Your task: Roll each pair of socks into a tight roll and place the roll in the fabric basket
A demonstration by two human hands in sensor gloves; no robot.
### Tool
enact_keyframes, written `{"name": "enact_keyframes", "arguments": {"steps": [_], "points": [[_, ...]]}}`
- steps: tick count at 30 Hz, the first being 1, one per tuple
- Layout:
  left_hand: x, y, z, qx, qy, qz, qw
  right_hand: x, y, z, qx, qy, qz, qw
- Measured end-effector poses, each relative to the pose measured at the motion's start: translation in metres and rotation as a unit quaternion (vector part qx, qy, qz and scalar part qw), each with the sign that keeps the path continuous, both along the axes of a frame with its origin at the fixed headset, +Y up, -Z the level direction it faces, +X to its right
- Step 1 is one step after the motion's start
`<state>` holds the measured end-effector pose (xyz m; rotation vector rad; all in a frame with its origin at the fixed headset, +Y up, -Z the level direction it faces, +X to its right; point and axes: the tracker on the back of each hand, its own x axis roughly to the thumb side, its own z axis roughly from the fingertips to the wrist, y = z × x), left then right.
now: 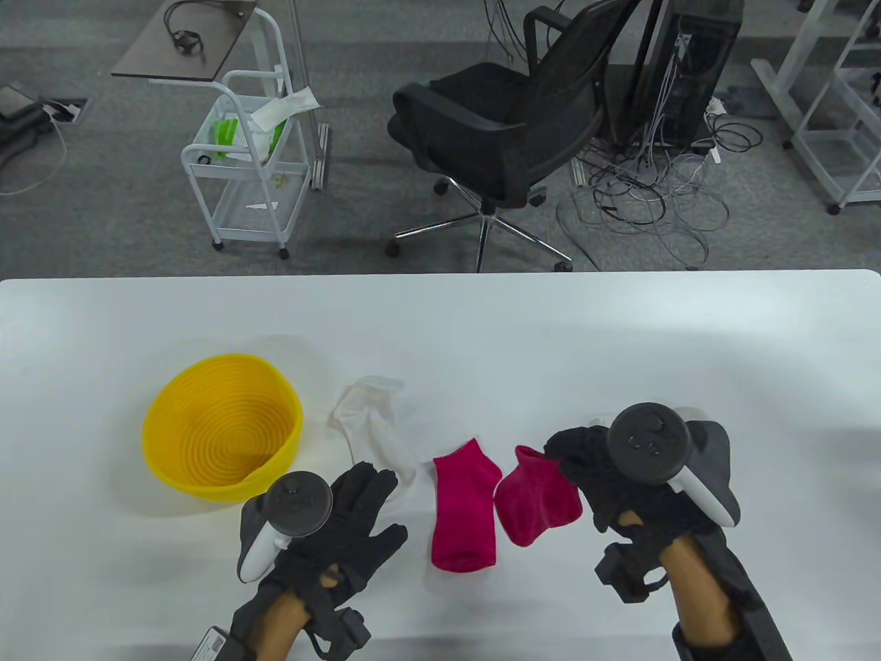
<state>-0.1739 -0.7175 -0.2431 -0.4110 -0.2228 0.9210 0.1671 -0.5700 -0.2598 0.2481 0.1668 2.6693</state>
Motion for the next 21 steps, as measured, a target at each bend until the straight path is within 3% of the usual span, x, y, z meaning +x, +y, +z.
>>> {"name": "enact_keyframes", "arguments": {"steps": [11, 21], "points": [[-0.005, 0.001, -0.001, 0.001, 0.009, 0.007, 1.0, -0.045, -0.003, 0.009, -0.011, 0.132, -0.017, 0.991], [-0.005, 0.001, -0.001, -0.001, 0.007, 0.004, 1.0, -0.06, -0.023, 0.0, -0.039, 0.142, 0.023, 0.989]]}}
